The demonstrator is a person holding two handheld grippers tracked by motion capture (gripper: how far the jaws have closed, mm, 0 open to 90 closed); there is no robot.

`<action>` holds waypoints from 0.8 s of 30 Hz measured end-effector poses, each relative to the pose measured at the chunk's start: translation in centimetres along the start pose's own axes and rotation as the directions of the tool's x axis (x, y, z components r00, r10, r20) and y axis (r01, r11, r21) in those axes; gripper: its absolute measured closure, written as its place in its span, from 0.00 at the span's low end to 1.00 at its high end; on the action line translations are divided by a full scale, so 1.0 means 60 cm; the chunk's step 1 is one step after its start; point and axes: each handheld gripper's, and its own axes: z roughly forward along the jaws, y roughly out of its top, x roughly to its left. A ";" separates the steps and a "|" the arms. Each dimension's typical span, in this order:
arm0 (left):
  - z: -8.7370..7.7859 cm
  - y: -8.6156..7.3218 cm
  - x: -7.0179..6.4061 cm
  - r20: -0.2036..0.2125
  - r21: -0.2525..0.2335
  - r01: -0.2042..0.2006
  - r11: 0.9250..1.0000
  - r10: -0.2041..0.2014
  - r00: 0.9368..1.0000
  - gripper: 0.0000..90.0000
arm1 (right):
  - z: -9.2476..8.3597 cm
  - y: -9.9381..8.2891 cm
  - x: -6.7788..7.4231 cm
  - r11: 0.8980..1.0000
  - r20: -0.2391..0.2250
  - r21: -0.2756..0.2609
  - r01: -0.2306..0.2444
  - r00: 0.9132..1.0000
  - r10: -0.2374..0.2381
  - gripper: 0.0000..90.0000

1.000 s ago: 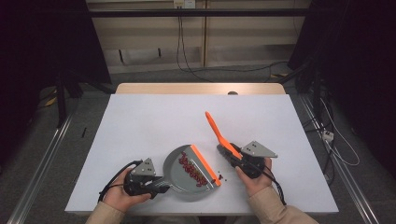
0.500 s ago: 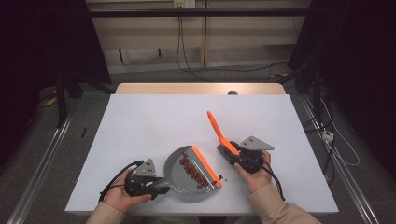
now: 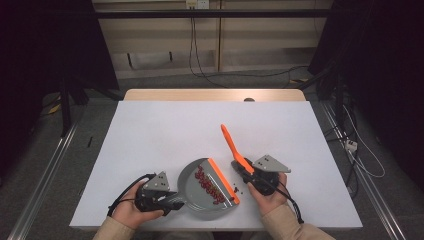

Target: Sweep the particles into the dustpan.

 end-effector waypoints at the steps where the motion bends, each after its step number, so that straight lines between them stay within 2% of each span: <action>1: 0.000 0.001 -0.001 -0.013 0.011 -0.004 1.000 0.004 1.000 0.70 | 0.001 -0.001 0.006 1.000 0.001 -0.006 0.002 1.000 -0.002 0.79; 3: 0.003 0.003 -0.001 0.001 0.006 0.000 1.000 0.000 1.000 0.70 | 0.003 -0.003 0.017 1.000 0.005 -0.019 0.004 1.000 -0.004 0.79; 4: 0.005 0.005 -0.002 0.002 0.007 0.005 1.000 -0.005 1.000 0.70 | 0.005 -0.005 0.026 0.999 0.009 -0.028 -0.025 1.000 0.025 0.79; 5: 0.005 0.005 -0.002 0.002 0.007 0.005 1.000 -0.005 1.000 0.70 | 0.005 -0.005 0.026 0.999 0.009 -0.028 -0.025 1.000 0.025 0.79; 7: 0.008 0.006 -0.003 -0.009 0.020 0.006 1.000 -0.006 1.000 0.70 | 0.010 -0.006 0.037 0.996 0.003 -0.054 -0.071 0.997 0.072 0.79; 8: 0.010 0.005 0.000 0.033 0.021 0.011 1.000 -0.012 0.999 0.70 | 0.012 -0.006 0.042 0.994 -0.004 -0.059 -0.090 0.996 0.089 0.79; 9: 0.013 0.005 -0.004 0.000 0.021 0.016 1.000 -0.016 1.000 0.70 | 0.012 -0.006 0.042 0.994 -0.004 -0.059 -0.090 0.996 0.089 0.79; 10: 0.016 0.004 -0.004 -0.004 0.033 0.020 0.999 -0.020 1.000 0.70 | 0.017 -0.005 0.054 0.991 -0.018 -0.075 -0.112 0.994 0.111 0.79; 13: 0.014 0.005 -0.003 -0.007 0.033 0.025 0.999 -0.025 1.000 0.70 | 0.022 -0.003 0.064 0.985 -0.034 -0.101 -0.137 0.990 0.135 0.79; 14: 0.015 0.004 -0.003 -0.006 0.033 0.023 0.999 -0.023 1.000 0.70 | 0.028 0.005 0.071 0.978 -0.062 -0.128 -0.162 0.986 0.156 0.79; 16: 0.016 0.003 -0.002 -0.002 0.017 0.030 0.999 -0.030 1.000 0.70 | 0.035 0.013 0.079 0.977 -0.076 -0.134 -0.163 0.985 0.154 0.79; 17: 0.017 0.003 -0.004 -0.016 0.025 0.027 0.999 -0.027 1.000 0.70 | 0.035 0.013 0.079 0.977 -0.076 -0.134 -0.163 0.985 0.154 0.79; 18: 0.018 0.003 -0.005 -0.023 0.016 0.023 1.000 -0.023 0.999 0.69 | 0.042 0.020 0.082 0.970 -0.110 -0.136 -0.202 0.976 0.188 0.79; 19: 0.018 0.003 -0.005 -0.023 0.016 0.023 1.000 -0.023 0.999 0.69 | 0.044 0.022 0.082 0.969 -0.118 -0.132 -0.210 0.974 0.195 0.79; 20: 0.020 0.002 -0.002 -0.010 0.007 0.021 1.000 -0.021 1.000 0.69 | 0.043 0.026 0.082 0.968 -0.115 -0.146 -0.205 0.975 0.189 0.79; 22: 0.023 0.002 -0.002 -0.019 -0.009 0.017 1.000 -0.017 1.000 0.68 | 0.037 0.036 0.076 0.973 -0.099 -0.164 -0.164 0.984 0.149 0.79; 24: 0.025 0.003 -0.002 -0.026 0.003 0.008 1.000 -0.008 1.000 0.68 | 0.033 0.039 0.070 0.970 -0.103 -0.174 -0.172 0.982 0.155 0.79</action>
